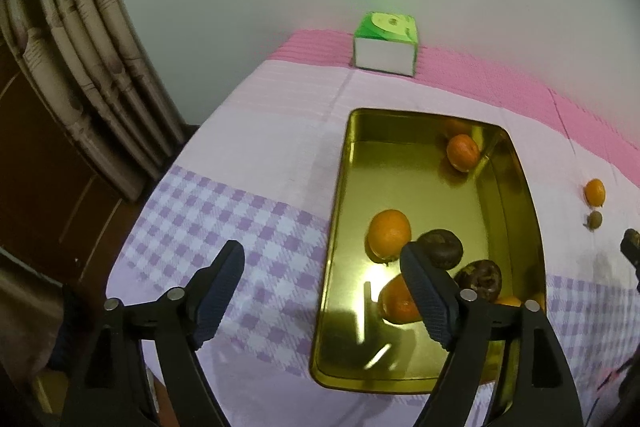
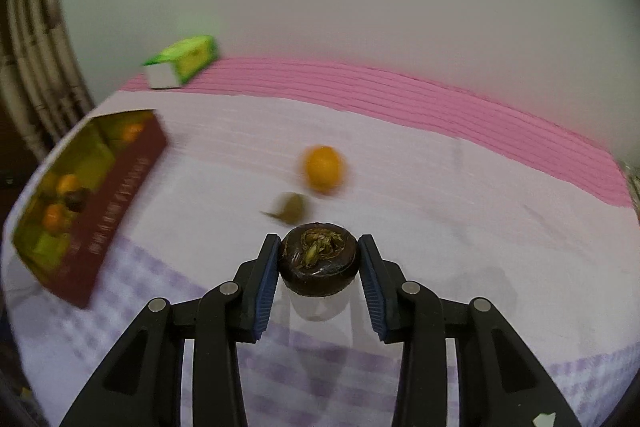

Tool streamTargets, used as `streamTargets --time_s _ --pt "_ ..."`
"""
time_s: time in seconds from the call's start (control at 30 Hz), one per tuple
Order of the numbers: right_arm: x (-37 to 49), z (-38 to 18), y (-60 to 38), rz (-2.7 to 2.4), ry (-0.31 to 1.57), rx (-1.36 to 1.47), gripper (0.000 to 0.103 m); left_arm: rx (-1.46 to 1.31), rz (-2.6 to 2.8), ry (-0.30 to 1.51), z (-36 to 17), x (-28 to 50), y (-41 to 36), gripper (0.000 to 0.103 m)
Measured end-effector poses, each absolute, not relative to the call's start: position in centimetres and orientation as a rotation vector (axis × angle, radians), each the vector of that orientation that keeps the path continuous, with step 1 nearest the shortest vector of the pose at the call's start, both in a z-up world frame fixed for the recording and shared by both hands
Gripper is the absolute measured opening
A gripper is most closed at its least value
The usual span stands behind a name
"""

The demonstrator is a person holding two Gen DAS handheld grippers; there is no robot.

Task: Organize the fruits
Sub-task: 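Carry the held mangosteen over the tray and open the right gripper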

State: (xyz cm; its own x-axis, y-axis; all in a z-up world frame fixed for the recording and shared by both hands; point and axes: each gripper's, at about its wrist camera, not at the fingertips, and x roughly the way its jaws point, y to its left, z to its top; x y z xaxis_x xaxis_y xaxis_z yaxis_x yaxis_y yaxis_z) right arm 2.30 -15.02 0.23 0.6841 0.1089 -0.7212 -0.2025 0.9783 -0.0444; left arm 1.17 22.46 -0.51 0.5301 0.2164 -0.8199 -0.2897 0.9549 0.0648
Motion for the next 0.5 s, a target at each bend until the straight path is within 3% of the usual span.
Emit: streamTargets --time_s 0.5 --pt "0.9 1.3 -0.6 0.484 0.790 -0.212 0.036 -0.141 0.373 0.944 0.6 0.4 25.1 0.089"
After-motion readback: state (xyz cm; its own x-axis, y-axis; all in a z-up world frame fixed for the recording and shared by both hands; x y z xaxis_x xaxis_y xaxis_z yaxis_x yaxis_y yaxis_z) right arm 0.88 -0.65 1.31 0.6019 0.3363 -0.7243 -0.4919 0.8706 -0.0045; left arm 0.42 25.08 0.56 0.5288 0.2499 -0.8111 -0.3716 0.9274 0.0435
